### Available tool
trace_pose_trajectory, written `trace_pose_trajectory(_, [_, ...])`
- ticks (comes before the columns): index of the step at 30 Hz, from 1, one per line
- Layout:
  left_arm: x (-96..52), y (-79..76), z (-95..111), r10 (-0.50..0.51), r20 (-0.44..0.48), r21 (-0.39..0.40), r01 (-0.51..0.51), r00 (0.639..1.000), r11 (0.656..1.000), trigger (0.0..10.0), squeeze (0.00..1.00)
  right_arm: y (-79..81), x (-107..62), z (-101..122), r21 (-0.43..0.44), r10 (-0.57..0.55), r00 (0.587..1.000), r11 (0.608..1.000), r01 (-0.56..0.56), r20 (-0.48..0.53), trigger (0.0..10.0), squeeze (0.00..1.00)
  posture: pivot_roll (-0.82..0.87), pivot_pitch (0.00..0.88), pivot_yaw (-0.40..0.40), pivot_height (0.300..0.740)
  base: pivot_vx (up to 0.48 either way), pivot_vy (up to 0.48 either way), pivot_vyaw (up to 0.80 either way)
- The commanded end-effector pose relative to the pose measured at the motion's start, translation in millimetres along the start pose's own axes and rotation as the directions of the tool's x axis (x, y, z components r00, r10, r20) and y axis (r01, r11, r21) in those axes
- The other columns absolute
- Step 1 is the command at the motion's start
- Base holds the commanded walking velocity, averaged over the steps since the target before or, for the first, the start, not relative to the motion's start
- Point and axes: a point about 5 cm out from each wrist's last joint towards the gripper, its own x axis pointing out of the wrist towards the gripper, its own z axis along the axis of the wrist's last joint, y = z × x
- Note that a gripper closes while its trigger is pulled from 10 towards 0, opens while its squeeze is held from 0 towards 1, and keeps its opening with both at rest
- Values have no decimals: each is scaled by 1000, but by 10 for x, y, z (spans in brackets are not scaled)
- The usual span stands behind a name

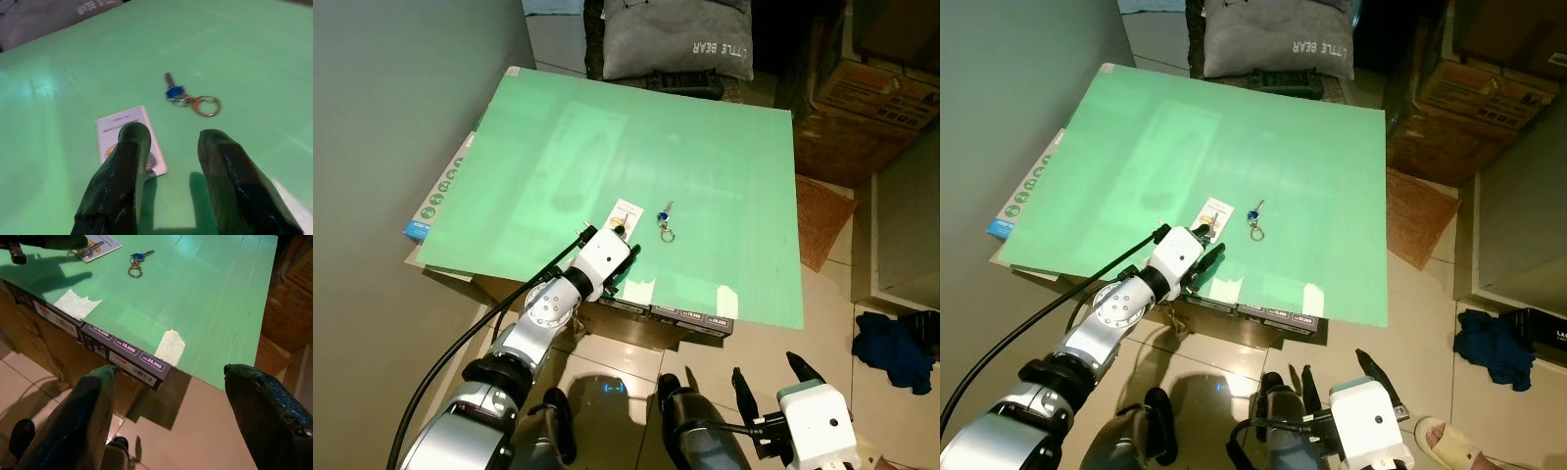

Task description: Hang keys on a hook

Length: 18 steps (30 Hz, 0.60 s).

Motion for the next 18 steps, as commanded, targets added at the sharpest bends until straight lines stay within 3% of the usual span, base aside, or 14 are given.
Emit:
trace_pose_trajectory(1, [0,-49,-41,-2,-18,16,3,1000,1000,10000,0,5,-47,-4,2,-2,1000,1000,2,-11,10000,0,-298,365,-23,740,0,0,0])
trace_pose_trajectory(18, [55,-75,-80,-19,-57,124,26,998,992,10000,0,18,-117,-11,-1,-7,1000,1000,7,-26,10000,0,-316,380,-16,740,0,0,0])
